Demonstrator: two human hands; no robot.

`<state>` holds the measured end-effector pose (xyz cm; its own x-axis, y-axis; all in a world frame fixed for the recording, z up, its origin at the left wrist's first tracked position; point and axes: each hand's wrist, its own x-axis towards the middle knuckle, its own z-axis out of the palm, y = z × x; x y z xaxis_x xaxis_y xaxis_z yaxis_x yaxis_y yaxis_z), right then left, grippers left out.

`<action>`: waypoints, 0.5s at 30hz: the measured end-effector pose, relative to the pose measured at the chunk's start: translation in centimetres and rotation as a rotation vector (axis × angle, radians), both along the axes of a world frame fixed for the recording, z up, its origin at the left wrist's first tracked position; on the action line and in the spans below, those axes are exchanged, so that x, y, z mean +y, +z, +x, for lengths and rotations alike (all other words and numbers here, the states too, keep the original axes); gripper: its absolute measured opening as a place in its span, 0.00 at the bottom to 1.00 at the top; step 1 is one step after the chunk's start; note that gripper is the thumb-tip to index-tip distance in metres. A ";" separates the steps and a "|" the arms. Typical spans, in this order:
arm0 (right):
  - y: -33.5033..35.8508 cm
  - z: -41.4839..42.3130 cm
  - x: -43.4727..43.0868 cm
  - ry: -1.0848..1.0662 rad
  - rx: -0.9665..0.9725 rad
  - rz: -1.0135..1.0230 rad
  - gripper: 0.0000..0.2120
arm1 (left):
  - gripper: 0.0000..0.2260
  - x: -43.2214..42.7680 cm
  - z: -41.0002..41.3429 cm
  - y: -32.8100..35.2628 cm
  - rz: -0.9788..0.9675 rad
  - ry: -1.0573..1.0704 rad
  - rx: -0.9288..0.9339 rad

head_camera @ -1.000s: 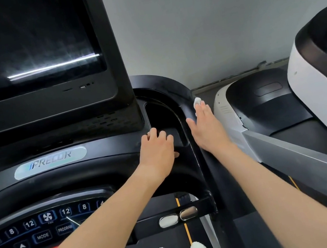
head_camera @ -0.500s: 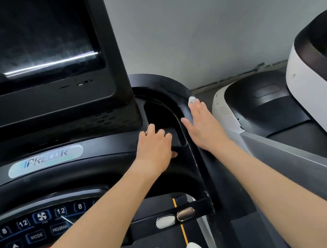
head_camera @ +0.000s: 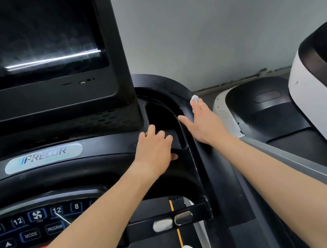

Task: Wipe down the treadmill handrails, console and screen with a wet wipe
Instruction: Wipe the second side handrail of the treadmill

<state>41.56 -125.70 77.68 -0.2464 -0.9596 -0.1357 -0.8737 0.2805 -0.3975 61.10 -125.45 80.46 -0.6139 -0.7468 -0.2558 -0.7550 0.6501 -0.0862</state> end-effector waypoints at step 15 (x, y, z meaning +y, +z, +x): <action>-0.1 0.9 9.7 0.198 0.112 -0.159 0.28 | 0.21 1.2 0.3 -0.3 -0.069 -0.009 0.016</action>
